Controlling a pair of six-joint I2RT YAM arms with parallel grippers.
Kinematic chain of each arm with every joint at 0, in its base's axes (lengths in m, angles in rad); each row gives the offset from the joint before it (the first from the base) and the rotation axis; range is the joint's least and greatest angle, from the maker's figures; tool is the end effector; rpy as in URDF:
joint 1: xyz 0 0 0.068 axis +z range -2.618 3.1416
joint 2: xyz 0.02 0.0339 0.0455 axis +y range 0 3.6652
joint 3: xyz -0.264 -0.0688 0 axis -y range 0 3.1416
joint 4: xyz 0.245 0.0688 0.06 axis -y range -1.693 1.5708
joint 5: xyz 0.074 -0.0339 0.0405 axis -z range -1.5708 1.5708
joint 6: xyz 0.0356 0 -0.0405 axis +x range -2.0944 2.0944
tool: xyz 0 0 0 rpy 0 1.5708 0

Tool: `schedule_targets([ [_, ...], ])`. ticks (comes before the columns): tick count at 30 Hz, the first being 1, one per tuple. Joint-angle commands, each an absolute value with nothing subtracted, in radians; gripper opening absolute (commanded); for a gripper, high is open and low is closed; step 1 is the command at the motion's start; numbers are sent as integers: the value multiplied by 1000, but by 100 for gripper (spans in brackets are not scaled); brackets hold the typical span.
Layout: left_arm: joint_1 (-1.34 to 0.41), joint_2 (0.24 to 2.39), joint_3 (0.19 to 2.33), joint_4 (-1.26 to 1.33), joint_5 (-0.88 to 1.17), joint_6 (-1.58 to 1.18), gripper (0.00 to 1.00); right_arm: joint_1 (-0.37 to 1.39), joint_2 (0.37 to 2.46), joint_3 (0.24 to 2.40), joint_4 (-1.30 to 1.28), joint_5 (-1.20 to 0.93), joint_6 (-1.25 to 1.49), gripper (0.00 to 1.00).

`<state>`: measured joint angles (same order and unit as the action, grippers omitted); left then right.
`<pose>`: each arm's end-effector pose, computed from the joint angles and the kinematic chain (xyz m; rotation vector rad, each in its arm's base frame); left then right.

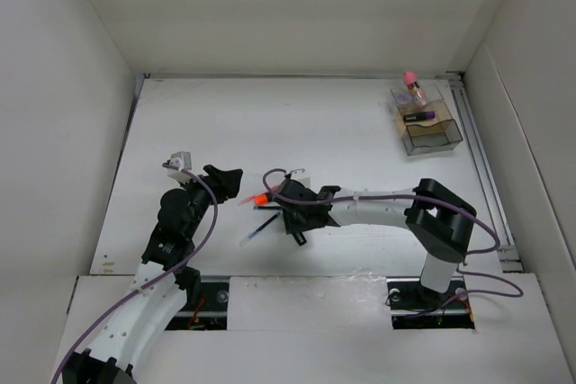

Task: Sort the stationery into containers
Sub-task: Pick up the pen from the center of the board.

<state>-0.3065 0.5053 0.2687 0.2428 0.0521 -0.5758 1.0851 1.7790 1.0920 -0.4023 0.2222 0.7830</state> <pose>0.1432 -0.0473 0.2429 -0.1745 1.6027 -0.7304 0.1714 0.3080 0.1664 -0.3281 2.6396 0.3485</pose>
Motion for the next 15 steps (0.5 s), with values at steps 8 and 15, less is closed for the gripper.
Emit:
schedule_targets([
  [8, -310, 503, 273, 282, 63, -561, 67, 1154, 1781, 1085, -523, 302, 819, 24],
  [15, -310, 512, 273, 291, 63, -561, 67, 1175, 1643, 1063, -577, 267, 854, 19],
])
